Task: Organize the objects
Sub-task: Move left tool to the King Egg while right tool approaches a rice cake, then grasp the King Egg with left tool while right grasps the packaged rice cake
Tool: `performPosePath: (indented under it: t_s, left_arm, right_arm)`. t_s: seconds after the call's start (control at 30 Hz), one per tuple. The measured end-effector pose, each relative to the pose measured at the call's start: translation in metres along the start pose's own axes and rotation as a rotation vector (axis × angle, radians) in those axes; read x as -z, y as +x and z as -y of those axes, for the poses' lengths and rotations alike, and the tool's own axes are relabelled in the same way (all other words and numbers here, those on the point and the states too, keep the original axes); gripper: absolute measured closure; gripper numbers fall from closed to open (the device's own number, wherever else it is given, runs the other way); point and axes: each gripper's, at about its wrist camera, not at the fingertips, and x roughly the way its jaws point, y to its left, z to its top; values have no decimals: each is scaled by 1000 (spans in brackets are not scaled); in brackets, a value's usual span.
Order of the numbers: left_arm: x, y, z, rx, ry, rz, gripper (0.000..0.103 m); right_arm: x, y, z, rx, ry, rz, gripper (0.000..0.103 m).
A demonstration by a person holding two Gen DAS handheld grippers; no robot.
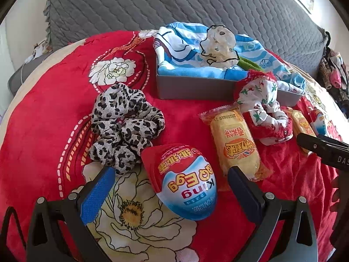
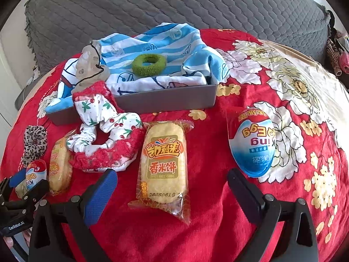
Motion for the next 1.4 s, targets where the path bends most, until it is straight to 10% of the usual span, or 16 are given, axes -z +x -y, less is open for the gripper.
performPosePath:
  t_s: [0.83,1.0,1.4]
  left_arm:
    - [3,0,-3,10,6,11,4]
    - [3,1,-1,17,15,8,32]
    - [4,0,2,44,30,1,49]
  right_arm:
    - [-2,14,2,24,-28,-10,25]
    - [-4,14,2,28,-38,-3,35]
    - [-5,11,-1,1,-50,18,61]
